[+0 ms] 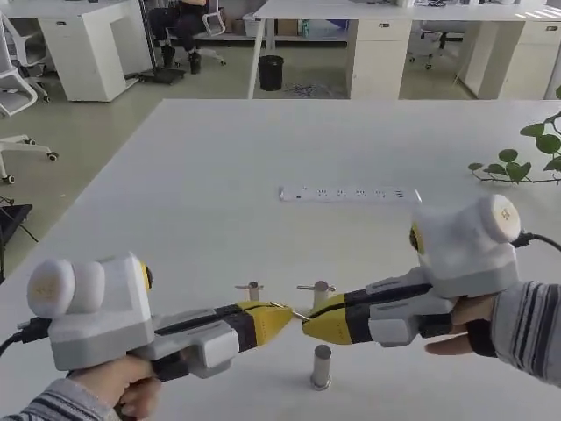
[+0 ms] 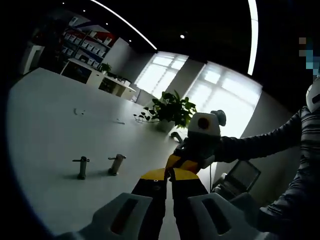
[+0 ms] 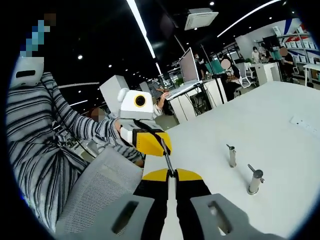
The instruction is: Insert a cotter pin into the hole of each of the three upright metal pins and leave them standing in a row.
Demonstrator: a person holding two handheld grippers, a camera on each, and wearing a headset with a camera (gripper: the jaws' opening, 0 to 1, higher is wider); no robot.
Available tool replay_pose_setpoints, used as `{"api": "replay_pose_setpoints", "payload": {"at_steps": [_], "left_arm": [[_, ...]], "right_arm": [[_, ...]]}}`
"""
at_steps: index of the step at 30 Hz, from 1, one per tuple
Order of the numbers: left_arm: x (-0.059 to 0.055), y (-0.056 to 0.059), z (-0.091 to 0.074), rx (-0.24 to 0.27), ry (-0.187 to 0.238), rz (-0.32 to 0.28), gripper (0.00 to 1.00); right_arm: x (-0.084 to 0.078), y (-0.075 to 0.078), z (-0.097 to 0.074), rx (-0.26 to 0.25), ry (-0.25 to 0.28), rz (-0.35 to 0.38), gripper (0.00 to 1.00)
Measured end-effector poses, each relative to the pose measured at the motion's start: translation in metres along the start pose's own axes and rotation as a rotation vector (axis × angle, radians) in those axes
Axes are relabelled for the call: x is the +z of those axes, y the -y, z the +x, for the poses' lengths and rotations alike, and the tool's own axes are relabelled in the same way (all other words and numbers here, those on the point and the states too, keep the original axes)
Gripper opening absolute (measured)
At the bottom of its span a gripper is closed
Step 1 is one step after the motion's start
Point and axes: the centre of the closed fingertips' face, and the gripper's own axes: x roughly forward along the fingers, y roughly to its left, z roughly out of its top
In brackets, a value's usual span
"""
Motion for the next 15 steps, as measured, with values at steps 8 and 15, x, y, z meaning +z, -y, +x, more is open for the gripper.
{"api": "replay_pose_setpoints", "payload": {"at_steps": [8,15], "left_arm": [[-0.003,-0.011,0.005,0.042,-0.024,0.074,0.01],[-0.012,-0.024,0.008,0.095,-0.071,0.179,0.12]], "right_arm": [[-0.005,0.006,0.001,-0.041,-0.06,-0.1,0.0],[-0.014,0.026,-0.009,-0.104,-0.119,-0.16,0.0]]}}
